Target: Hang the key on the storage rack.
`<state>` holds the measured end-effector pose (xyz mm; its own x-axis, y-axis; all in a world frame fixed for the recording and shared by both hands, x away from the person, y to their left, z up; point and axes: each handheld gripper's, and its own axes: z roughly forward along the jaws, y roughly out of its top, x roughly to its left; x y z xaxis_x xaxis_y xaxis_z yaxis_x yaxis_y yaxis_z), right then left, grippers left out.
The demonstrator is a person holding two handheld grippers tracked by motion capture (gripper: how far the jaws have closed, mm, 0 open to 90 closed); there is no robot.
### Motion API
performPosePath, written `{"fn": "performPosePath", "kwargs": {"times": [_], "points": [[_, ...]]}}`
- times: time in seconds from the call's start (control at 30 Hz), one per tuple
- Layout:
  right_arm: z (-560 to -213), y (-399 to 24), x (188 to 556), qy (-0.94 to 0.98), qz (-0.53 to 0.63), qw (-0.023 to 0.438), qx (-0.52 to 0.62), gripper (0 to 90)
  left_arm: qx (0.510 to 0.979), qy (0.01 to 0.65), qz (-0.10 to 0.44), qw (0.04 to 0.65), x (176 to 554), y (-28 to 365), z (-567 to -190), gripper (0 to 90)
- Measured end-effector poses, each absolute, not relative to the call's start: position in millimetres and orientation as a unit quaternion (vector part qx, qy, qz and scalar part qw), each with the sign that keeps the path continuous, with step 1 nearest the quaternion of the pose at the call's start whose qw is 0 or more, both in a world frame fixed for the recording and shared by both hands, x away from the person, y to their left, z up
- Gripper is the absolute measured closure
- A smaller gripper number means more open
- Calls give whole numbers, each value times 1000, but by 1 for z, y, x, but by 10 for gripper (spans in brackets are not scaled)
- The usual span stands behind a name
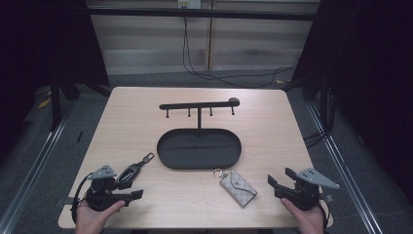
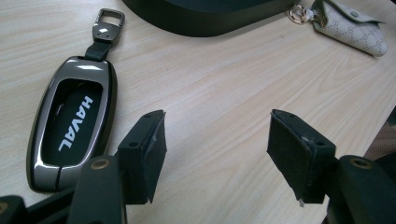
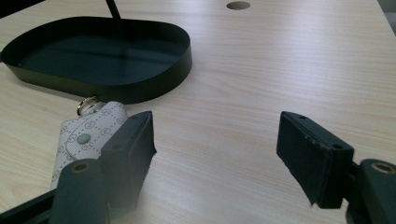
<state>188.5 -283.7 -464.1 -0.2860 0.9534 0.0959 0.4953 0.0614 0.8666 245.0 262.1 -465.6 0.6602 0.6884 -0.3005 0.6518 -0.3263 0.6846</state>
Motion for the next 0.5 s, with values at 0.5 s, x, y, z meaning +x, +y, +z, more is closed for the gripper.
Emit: {"fn": "performPosePath", "kwargs": {"times": [0.5], "points": [[-462,-288,190,687,434,197,548,242,802,423,28,422,245,262,-461,430]]}}
